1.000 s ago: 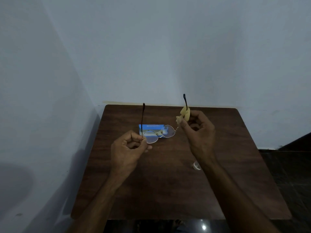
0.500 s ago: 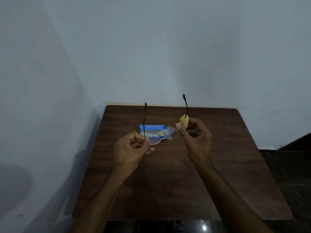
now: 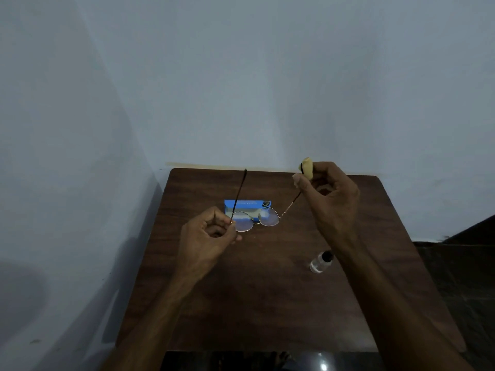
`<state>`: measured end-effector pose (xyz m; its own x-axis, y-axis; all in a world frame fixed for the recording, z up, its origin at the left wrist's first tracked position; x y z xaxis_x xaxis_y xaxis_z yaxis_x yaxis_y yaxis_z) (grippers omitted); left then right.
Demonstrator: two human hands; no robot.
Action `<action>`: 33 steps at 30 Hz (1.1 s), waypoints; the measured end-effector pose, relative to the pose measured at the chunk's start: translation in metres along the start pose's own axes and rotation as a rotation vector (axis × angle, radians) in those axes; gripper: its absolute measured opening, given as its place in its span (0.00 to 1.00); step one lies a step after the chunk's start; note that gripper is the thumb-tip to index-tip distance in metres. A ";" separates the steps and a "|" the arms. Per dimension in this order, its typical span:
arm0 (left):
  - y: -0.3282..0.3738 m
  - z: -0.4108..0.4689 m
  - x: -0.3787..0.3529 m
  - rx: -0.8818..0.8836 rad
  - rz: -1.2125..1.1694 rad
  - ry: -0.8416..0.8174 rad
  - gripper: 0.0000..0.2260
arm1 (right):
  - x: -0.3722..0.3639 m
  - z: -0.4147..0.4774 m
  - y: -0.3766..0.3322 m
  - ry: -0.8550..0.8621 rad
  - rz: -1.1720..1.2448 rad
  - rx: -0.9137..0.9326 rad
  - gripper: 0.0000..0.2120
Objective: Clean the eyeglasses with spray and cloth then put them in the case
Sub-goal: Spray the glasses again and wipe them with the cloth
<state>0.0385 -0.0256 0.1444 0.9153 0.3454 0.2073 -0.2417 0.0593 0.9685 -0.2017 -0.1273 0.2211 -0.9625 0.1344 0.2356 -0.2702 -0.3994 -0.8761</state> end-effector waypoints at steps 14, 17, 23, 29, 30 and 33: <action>-0.018 -0.014 -0.015 0.194 -0.382 0.303 0.04 | -0.021 -0.037 0.035 -0.019 0.102 -0.154 0.10; -0.018 -0.013 -0.017 0.213 -0.433 0.332 0.05 | -0.032 -0.050 0.047 -0.050 0.095 -0.205 0.08; -0.025 -0.012 -0.015 0.258 -0.459 0.374 0.06 | -0.043 -0.059 0.061 -0.100 0.093 -0.258 0.10; -0.031 -0.010 -0.013 0.285 -0.476 0.415 0.06 | -0.042 -0.058 0.059 -0.037 0.119 -0.281 0.13; -0.033 -0.010 -0.011 0.290 -0.475 0.426 0.06 | -0.040 -0.058 0.059 -0.006 0.122 -0.286 0.13; -0.036 -0.006 -0.008 0.298 -0.468 0.444 0.06 | -0.032 -0.063 0.055 0.085 0.203 -0.298 0.14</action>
<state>0.0375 -0.0246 0.1064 0.6682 0.6993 -0.2538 0.3013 0.0576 0.9518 -0.1844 -0.0966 0.1389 -0.9871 0.1592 0.0191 -0.0427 -0.1462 -0.9883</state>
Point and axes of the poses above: each hand's wrist, its own z-axis towards the middle knuckle, its own x-axis out of the back of the hand, y = z × x, the point moved 5 cm from there along z, towards the middle knuckle, and after that the axes turned 3 degrees about -x, right-handed, at the moved point
